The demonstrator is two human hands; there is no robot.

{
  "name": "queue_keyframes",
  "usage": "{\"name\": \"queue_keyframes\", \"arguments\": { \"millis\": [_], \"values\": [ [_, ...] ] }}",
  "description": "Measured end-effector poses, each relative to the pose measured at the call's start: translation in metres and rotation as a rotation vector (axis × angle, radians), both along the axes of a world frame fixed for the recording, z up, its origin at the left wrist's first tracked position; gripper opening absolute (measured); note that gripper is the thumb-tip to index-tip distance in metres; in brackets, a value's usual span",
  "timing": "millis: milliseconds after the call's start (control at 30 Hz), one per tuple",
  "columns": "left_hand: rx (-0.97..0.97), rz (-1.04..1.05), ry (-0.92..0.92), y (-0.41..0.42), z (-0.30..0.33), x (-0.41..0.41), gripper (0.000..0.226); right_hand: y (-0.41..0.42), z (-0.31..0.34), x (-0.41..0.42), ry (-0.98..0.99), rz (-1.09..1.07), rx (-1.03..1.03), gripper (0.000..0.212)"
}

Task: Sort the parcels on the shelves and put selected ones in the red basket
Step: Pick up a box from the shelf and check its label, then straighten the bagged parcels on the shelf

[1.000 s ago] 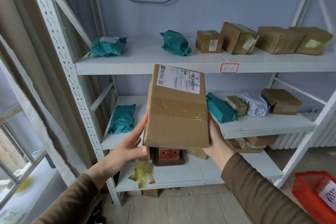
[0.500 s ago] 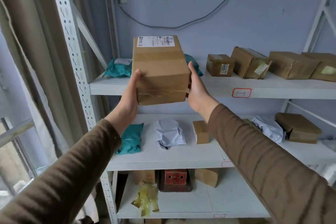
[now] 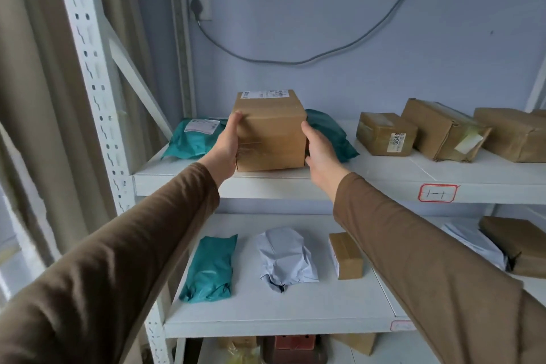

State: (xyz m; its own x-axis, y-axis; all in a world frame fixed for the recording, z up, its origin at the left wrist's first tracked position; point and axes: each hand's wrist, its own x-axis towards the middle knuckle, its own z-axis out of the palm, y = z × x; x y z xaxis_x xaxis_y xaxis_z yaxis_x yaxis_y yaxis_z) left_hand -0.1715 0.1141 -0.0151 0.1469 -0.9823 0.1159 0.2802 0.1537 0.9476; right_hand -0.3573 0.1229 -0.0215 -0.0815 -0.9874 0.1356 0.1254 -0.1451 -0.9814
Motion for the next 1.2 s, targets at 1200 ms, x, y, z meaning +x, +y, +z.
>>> {"name": "queue_keyframes", "arguments": {
  "millis": [1200],
  "values": [
    [0.292,0.063,-0.627,-0.11,0.036,-0.221,0.029,-0.13,0.016,-0.165,-0.032,0.135,0.259,0.029]
  ]
}}
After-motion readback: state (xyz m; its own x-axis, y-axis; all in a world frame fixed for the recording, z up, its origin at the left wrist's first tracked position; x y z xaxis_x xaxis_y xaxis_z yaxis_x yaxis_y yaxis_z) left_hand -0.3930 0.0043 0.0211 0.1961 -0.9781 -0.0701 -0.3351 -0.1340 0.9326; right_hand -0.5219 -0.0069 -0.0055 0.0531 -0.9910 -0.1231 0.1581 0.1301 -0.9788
